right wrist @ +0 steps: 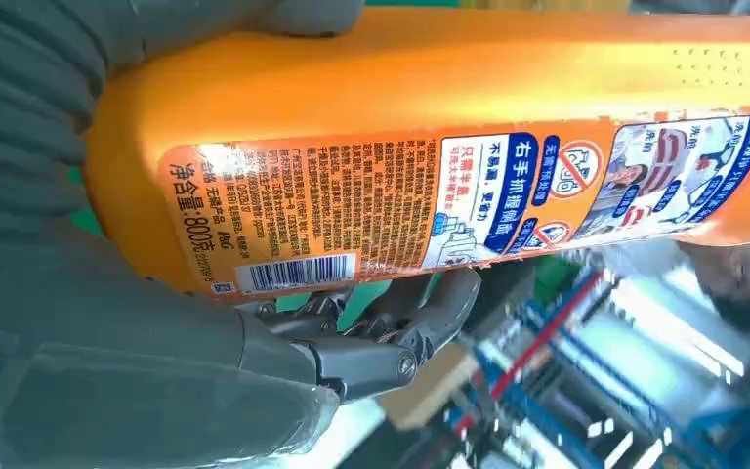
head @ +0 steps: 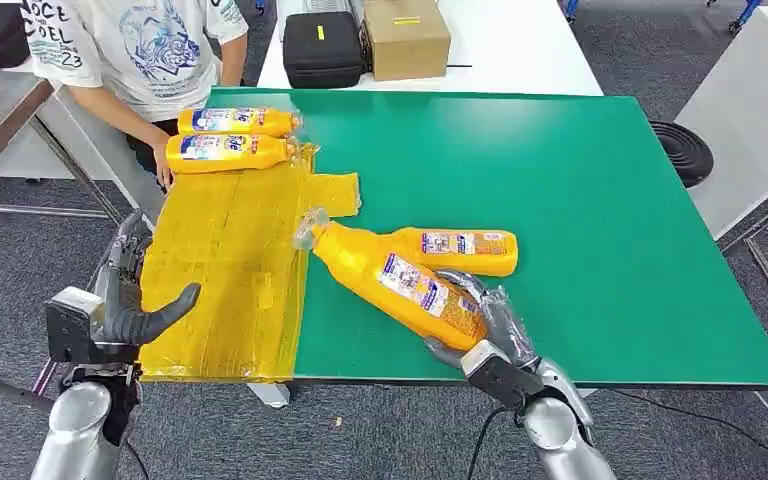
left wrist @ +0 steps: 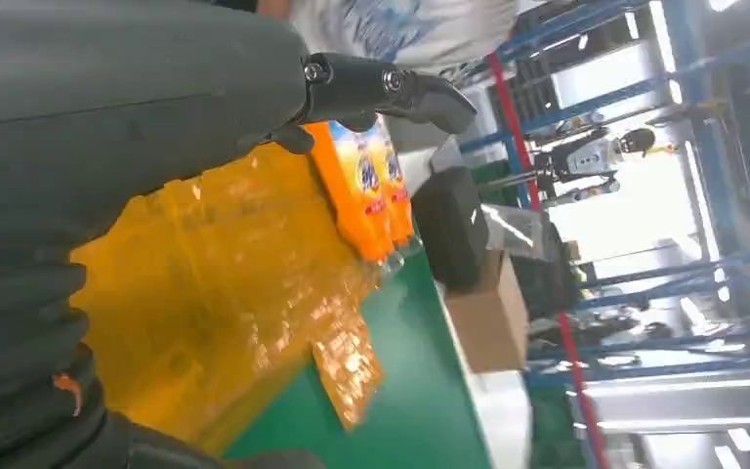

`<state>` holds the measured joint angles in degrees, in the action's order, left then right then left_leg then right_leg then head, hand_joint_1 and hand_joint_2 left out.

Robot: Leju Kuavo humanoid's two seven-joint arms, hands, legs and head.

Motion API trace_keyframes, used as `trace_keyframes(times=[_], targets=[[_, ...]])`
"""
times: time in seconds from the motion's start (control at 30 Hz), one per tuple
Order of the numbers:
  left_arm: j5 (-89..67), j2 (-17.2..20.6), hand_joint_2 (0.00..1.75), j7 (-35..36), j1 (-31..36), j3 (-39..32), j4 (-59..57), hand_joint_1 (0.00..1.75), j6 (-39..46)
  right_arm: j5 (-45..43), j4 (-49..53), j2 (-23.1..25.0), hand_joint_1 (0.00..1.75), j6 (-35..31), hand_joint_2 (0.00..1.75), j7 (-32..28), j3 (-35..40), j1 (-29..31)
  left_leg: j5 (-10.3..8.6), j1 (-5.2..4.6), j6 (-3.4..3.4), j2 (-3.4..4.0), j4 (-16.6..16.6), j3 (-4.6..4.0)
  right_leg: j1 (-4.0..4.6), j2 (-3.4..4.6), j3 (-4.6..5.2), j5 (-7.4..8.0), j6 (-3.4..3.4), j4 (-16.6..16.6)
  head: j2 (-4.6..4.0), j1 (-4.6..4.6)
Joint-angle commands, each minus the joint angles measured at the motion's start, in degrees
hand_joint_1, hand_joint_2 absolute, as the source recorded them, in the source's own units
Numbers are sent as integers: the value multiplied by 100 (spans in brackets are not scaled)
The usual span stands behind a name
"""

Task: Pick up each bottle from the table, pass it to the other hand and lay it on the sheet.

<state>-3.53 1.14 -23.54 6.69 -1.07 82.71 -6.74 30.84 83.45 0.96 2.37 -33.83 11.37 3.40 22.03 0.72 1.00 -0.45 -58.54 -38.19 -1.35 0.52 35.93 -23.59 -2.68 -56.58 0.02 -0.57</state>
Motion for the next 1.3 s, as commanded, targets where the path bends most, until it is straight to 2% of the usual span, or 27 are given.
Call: trace_keyframes(times=[0.03, 0.17, 0.27, 0.43, 0.9, 1.27, 1.3], targets=[[2444, 88, 175, 432, 246, 445, -1075, 0, -2471, -115, -929, 605, 175, -206, 175, -232, -234, 652, 12, 0, -1, 9, 9, 43, 4, 1, -41, -9, 16, 10, 0, 2], [2958, 105, 175, 758, 285, 816, -1206, 0, -3027, -121, -1021, 694, 175, -195, 175, -375, -174, 775, 11, 2, 1, 9, 8, 40, 4, 0, -40, -8, 15, 11, 0, 2], [2564, 6, 175, 800, 374, 1185, -1358, 0, -2710, -22, -1191, 791, 175, -385, 175, -492, -23, 879, 8, 1, 1, -1, 7, 34, 1, -9, -36, -10, 14, 7, 0, 4], [2390, -42, 175, 708, 584, 1569, -1782, 0, -2797, 22, -1703, 874, 175, -369, 175, -577, 288, 1070, 7, -1, -1, 2, 10, 39, 3, -6, -41, -8, 16, 10, 0, 2], [2327, -22, 175, 747, 808, 1740, -2242, 0, -2675, 39, -2057, 811, 175, -315, 175, -617, 852, 1109, 8, 3, 1, 2, 4, 26, 6, -5, -31, -8, 14, 6, 0, 2], [3156, -112, 175, 1147, 1050, 1722, -2605, 0, -2663, 122, -2600, 748, 175, -255, 175, -617, 1451, 1215, 2, 0, 3, -3, 5, 15, 2, -8, -19, -5, 9, 5, 0, 4], [3219, -106, 175, 1154, 1051, 1737, -2620, 0, -2670, 111, -2638, 756, 175, -250, 175, -617, 1458, 1223, 11, 5, 2, 2, 6, 35, 8, -7, -41, -10, 15, 11, 0, 4]])
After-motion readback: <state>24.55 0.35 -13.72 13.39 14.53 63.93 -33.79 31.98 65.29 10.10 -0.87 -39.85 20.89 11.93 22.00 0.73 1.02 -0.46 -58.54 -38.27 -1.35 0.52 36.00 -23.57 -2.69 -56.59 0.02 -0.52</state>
